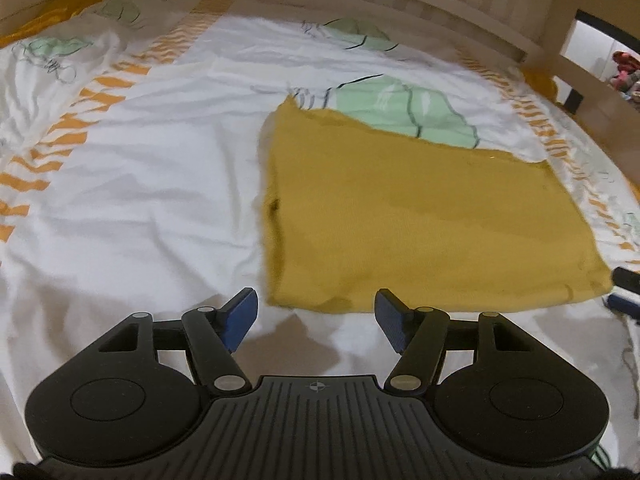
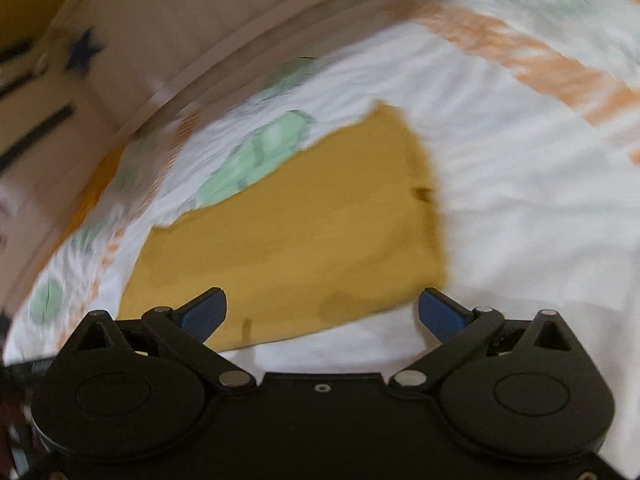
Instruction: Fold small clothes
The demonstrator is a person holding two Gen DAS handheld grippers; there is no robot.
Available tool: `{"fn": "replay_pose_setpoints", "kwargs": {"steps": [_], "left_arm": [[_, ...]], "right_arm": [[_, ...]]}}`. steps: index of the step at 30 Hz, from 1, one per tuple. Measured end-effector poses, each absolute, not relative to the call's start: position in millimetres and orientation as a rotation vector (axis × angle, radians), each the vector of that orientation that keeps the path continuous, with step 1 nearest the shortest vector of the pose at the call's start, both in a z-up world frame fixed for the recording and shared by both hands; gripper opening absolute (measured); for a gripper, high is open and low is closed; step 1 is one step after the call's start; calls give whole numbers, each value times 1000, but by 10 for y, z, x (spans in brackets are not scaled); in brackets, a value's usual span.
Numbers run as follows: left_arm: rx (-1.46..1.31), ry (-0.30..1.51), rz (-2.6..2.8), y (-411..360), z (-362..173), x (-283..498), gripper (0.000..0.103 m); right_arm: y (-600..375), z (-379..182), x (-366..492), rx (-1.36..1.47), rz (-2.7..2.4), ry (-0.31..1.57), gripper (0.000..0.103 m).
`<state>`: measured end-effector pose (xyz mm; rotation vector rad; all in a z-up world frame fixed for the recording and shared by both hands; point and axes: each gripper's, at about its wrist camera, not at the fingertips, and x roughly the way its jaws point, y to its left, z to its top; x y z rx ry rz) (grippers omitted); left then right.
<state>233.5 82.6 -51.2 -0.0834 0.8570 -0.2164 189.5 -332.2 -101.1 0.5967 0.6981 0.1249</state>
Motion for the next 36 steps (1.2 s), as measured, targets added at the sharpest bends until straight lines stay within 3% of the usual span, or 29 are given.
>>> {"fn": "replay_pose_setpoints", "kwargs": {"steps": [22,28,36], "left_arm": [[-95,865,-297,-186,-352,3161,63],[-76,874,-288,-451,-444,3499,63],[56,947,-297,-688,-839,3605,67]], "right_arm": [[-3740,-1302,2832,841,294,613,103],[-3520,-1356,2759,663,307,519,103],[-3546,-1391,2737,659,320,483,103]]}}
